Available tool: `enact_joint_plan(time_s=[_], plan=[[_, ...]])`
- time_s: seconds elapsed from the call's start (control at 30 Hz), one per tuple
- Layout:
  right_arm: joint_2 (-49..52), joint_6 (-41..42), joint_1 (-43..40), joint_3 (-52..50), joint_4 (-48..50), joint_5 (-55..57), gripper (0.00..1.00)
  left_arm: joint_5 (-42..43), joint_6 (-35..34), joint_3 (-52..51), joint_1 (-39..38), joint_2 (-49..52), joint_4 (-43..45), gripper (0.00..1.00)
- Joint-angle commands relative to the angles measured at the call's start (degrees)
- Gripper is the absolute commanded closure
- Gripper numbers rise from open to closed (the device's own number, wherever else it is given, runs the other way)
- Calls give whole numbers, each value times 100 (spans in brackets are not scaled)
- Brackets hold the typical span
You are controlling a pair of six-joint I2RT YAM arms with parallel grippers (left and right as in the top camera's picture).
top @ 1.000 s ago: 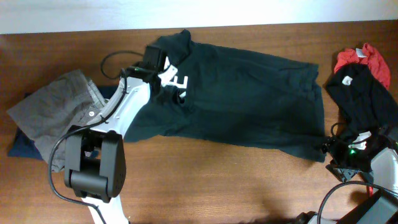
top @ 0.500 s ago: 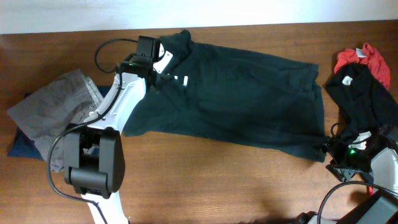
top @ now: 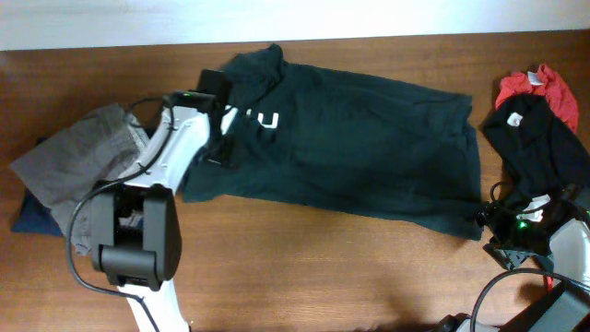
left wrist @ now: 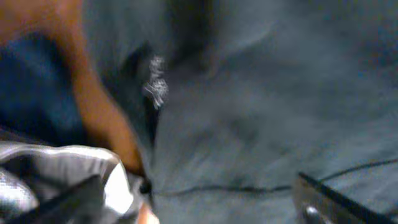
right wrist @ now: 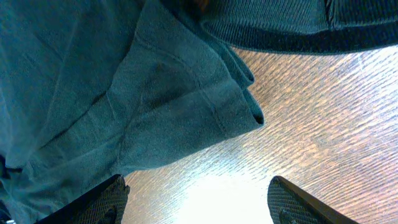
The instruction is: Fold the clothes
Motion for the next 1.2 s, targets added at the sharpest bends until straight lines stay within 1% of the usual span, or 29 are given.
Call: enact_joint_plan(time_s=[0.0,0.03,0.1,0.13,0.2,0.27,0.5,0.6,0.63,0.67,0.8,0.83,0.93,1.07,1.17], plan=[[15,-76,50,-31,44,92,24,363,-518,-35,369,48,33,30],[15,-76,50,-31,52,92,23,435,-518,-85,457,59,87,41],[15,-76,50,-31,52,90,23,741,-503,-219,584,81,236,50],[15,-76,50,-31,50,90,23,981,-424,-271,629,96,299,50],[15,-74,50,-31,50,92,24,1558,-59,-341,697,142,363,51],[15,-74,50,-31,50,90,23,1884,212,-372,723,184,402,52],[15,-76,50,-31,39,90,23,1838,509,-372,745,448,577,54],[15,-76,50,-31,15,90,23,1840,505,-372,763,584,575,67],[15,-76,50,-31,0,90,24,1840,505,-372,772,588,575,75],[15,-76,50,-31,-11,90,24,1840,503,-369,785,586,575,78],[15,-76,50,-31,-9,92,24,1860,498,-308,885,494,570,78],[15,-76,50,-31,9,92,23,1860,498,-297,901,483,560,81],[15,-74,50,-31,59,186,23,1860,501,-291,955,481,518,99],[15,22,44,-31,68,186,23,1821,501,-289,1040,481,522,100],[15,125,46,-31,55,26,29,1794,428,-289,1132,479,601,100]])
